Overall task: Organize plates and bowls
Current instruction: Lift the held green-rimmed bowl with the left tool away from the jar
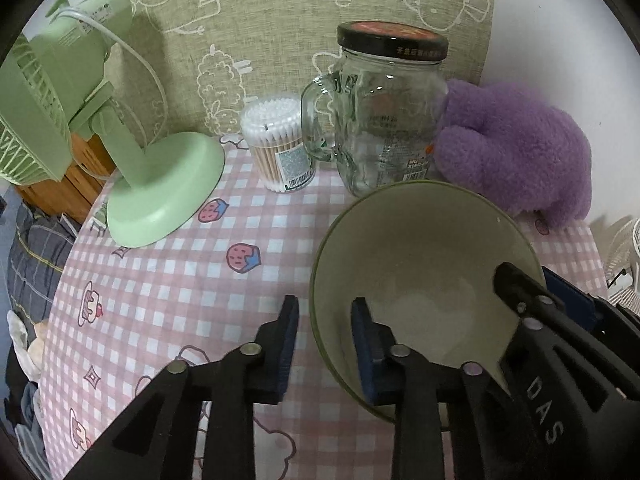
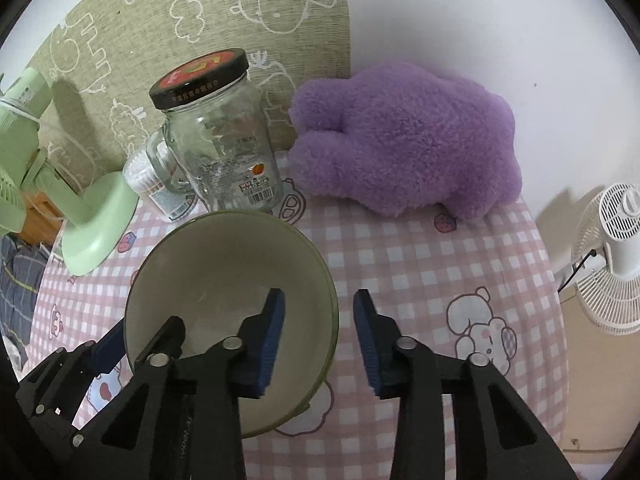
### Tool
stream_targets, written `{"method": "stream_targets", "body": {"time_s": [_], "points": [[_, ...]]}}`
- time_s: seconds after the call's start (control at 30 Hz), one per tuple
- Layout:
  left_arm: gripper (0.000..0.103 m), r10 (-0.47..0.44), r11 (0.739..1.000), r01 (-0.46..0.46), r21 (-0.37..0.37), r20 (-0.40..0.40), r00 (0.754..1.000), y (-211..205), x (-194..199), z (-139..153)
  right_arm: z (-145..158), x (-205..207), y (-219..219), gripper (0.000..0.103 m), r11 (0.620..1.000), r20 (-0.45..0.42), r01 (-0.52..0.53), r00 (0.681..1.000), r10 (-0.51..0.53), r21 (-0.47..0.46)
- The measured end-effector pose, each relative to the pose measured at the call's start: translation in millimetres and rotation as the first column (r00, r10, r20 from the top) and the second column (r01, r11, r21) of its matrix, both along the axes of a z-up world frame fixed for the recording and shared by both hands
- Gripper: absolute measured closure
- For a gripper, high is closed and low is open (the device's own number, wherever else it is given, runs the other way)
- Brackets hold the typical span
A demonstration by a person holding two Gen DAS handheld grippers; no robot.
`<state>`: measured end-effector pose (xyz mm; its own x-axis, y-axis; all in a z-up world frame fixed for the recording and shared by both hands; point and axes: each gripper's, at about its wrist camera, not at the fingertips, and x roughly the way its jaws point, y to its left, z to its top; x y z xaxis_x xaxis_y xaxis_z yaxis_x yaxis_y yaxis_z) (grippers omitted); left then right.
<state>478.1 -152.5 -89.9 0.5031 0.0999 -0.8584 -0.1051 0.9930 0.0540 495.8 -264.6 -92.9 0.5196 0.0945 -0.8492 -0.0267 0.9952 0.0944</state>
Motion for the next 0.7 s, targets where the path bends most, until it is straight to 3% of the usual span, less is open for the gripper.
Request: {"method": "stream_targets", "body": {"time_s": [0.13, 0.7], "points": [[0.090, -0.010, 1.000, 0.010, -0.005, 0.002, 1.000, -1.3, -0.3, -0.7, -2.5, 0.4, -1.6, 0.090, 1.000, -0.006, -0.002, 1.000, 0.003, 0.005], [0.090, -0.028, 1.000, 0.028, 0.011, 0.021, 0.999, -8.9, -7.9, 9.0, 4.8, -7.8, -8.2, 0.090, 1.000, 0.002, -0.003, 1.000, 0.003, -0.001]]}}
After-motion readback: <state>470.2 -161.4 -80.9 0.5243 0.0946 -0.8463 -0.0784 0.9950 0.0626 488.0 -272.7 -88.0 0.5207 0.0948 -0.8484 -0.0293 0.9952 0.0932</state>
